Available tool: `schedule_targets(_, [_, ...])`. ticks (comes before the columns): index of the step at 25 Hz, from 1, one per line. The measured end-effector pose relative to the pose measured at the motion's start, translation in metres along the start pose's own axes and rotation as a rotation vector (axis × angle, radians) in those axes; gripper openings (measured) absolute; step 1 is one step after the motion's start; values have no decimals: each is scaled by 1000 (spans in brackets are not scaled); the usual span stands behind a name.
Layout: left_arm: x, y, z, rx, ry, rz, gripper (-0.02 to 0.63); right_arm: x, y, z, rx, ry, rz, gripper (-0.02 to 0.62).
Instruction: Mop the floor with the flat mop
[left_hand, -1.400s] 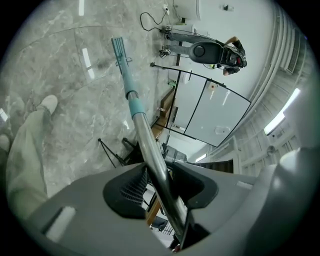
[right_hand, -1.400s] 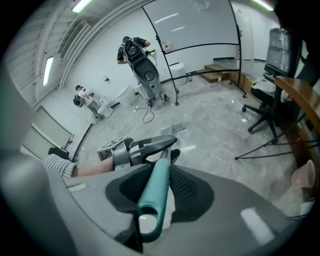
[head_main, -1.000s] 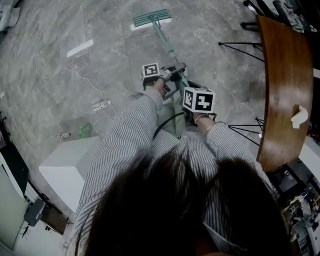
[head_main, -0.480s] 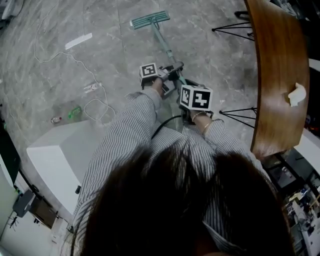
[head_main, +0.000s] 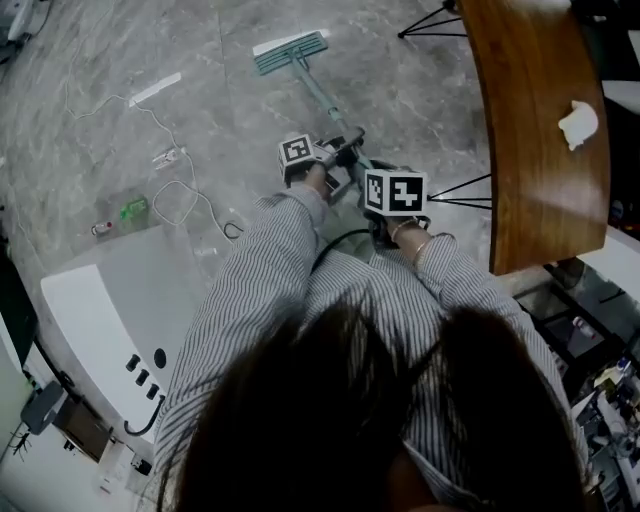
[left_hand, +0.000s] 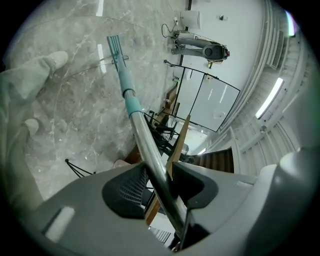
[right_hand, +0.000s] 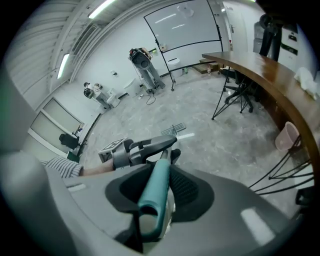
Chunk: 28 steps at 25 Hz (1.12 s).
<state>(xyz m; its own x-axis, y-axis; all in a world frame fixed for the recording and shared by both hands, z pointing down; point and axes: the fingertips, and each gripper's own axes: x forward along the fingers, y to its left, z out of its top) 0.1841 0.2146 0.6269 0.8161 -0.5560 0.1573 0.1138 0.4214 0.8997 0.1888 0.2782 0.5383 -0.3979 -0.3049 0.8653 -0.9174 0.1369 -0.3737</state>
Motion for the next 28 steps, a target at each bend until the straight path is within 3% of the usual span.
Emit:
schedule_targets(8, [-3, 28, -65, -43, -14, -14, 156, -30, -26, -58, -2, 11, 3, 117])
schedule_targets(11, [-5, 41, -65, -21, -32, -14, 155, -32, -29, -65, -3, 16, 3, 116])
schedule_targets(21, [-1, 29, -67, 22, -1, -1, 160, -33, -29, -59, -32, 20, 4, 117])
schedule_targets(28, [9, 20, -47, 20, 4, 2, 161, -25, -28, -36, -46, 19, -1, 117])
